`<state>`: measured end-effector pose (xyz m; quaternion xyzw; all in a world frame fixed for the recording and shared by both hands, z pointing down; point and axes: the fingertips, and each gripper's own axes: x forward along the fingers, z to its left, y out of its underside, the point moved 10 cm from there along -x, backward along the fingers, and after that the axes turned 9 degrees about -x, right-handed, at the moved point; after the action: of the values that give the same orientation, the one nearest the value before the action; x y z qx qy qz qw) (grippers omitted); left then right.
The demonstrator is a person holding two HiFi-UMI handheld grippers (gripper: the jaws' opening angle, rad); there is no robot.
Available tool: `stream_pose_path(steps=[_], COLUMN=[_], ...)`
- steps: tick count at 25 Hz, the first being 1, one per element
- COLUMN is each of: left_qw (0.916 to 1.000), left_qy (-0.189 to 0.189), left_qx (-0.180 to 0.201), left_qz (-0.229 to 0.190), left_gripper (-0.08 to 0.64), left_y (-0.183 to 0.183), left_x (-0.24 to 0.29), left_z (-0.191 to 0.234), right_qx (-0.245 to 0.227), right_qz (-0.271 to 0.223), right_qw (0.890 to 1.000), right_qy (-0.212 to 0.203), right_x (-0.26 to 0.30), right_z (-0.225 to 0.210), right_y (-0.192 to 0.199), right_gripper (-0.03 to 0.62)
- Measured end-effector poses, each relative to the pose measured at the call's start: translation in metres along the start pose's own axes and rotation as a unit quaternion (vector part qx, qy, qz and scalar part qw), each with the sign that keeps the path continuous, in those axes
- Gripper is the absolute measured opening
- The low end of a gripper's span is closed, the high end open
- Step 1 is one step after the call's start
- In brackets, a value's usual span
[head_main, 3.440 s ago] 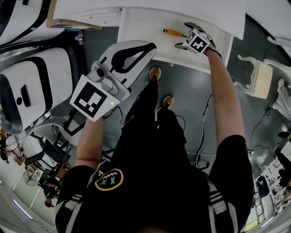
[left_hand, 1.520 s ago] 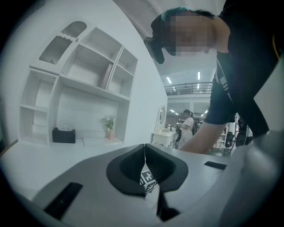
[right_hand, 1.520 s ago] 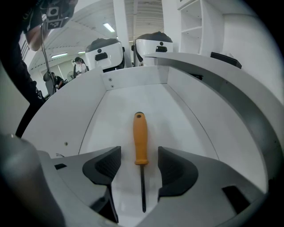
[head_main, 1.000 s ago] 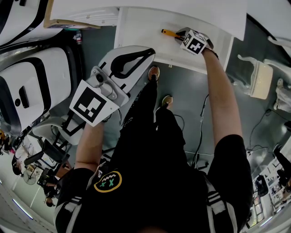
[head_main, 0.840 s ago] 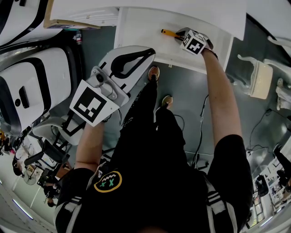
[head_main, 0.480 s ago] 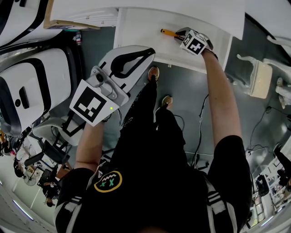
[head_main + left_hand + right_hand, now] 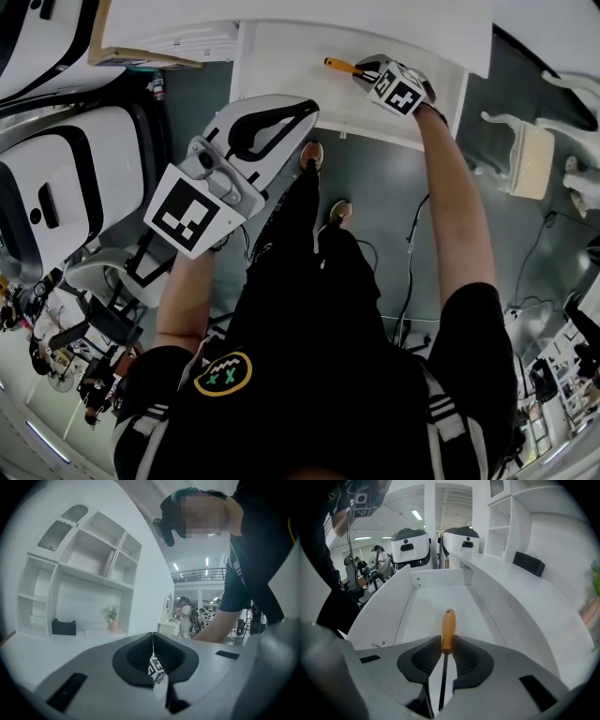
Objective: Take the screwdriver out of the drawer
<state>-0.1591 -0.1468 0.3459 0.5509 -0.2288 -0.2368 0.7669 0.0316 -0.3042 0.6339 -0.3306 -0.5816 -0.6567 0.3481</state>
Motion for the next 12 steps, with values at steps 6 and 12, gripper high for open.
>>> stream_pose_path(steps=[6, 12], left_qw=[0.9999, 0.9997], left_qy=[0.007, 0.016], left_qx=[0.008, 0.015], left_qz=[-0.006, -0.012], left_gripper=[0.020, 0.020], left_y=[-0.005, -0.014], left_x=[-0.001, -0.003], left_z=[-0.011, -0.027], right_qx=[-0.012, -0.016], right_qz=[-0.008, -0.034], right_qw=[1.000, 0.998], right_qy=[0.021, 0.051], right_x=[-0.027, -0.067], right_z=[0.000, -0.001], right_y=[-0.010, -0.022], right_gripper=[0.100, 0.098])
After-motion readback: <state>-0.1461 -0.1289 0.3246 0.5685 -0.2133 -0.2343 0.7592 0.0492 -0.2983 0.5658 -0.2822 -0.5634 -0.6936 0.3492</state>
